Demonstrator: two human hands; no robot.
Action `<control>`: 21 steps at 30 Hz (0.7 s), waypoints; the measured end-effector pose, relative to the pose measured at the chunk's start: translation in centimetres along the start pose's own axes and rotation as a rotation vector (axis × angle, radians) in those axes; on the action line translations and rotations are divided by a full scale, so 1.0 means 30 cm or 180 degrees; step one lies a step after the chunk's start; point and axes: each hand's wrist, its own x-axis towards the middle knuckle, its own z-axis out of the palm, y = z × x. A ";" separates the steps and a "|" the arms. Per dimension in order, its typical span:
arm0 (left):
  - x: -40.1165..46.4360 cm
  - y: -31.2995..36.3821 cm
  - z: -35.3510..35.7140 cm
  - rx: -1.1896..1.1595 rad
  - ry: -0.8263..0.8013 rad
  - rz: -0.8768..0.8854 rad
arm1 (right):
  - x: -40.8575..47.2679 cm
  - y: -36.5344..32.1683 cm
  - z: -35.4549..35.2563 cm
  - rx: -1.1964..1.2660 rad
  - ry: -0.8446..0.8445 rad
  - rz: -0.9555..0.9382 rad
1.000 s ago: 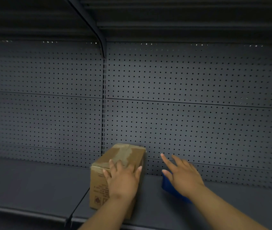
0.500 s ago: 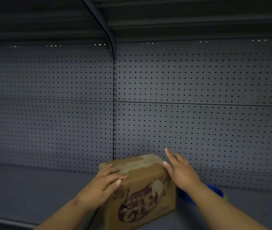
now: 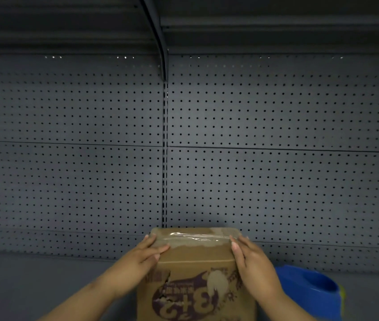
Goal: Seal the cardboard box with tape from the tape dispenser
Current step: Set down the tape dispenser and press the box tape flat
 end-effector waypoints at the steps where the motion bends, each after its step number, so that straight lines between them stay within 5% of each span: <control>1: -0.001 0.003 0.025 -0.0326 0.0241 -0.0008 | -0.004 -0.003 0.011 0.0051 0.0143 0.0043; 7: -0.010 0.006 0.156 -0.0498 0.1754 0.0246 | -0.035 -0.007 0.060 0.0315 0.0926 0.0321; 21: 0.058 0.040 0.199 -0.0487 0.2003 0.0125 | -0.032 0.010 0.073 0.0355 0.1238 0.0673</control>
